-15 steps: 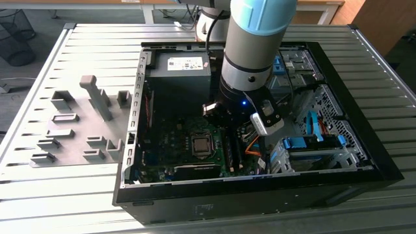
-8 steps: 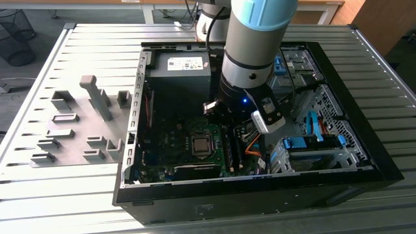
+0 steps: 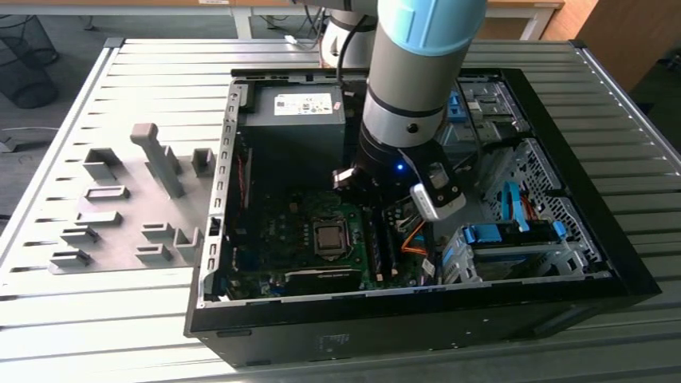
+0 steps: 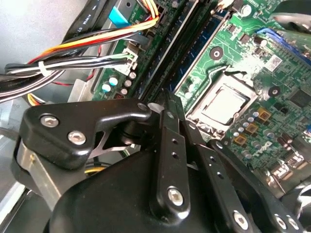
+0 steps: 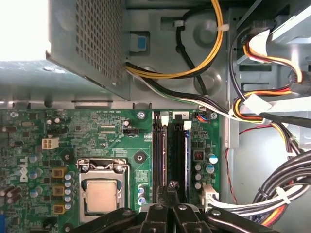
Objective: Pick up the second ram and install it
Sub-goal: 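Press down the second ram until it locks into place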
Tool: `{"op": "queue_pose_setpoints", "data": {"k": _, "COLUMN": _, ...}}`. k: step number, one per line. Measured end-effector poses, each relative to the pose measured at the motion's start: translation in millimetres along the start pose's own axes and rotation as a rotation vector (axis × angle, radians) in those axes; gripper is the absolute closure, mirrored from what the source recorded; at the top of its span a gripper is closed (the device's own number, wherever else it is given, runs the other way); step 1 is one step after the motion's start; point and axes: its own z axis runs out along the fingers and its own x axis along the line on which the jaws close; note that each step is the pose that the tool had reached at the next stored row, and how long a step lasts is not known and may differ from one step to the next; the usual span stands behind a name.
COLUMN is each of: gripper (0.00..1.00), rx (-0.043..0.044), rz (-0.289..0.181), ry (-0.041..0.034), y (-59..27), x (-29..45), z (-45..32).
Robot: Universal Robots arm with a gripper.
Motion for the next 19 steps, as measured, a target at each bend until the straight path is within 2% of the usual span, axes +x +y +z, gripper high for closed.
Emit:
{"op": "queue_pose_setpoints", "data": {"k": 5, "gripper": 0.89, "rx": -0.0001, "rz": 0.0, "ry": 0.0001, "y": -0.1, "x": -0.1, "z": 5.5}}
{"op": "queue_pose_setpoints", "data": {"k": 8, "gripper": 0.89, "rx": -0.0003, "rz": 0.0, "ry": 0.0, "y": -0.1, "x": -0.1, "z": 5.1}}
{"op": "queue_pose_setpoints", "data": {"k": 10, "gripper": 0.89, "rx": -0.0032, "rz": 0.0, "ry": -0.0008, "y": 0.3, "x": -0.1, "z": 1.8}}
{"op": "queue_pose_setpoints", "data": {"k": 12, "gripper": 0.89, "rx": -0.0003, "rz": 0.0, "ry": 0.0001, "y": 0.0, "x": 0.2, "z": -7.0}}
{"op": "queue_pose_setpoints", "data": {"k": 15, "gripper": 0.89, "rx": -0.0005, "rz": 0.0, "ry": 0.0001, "y": 0.1, "x": 0.6, "z": -16.4}}
{"op": "queue_pose_setpoints", "data": {"k": 19, "gripper": 0.89, "rx": -0.0006, "rz": 0.0, "ry": 0.0, "y": 0.1, "x": 0.7, "z": -17.2}}
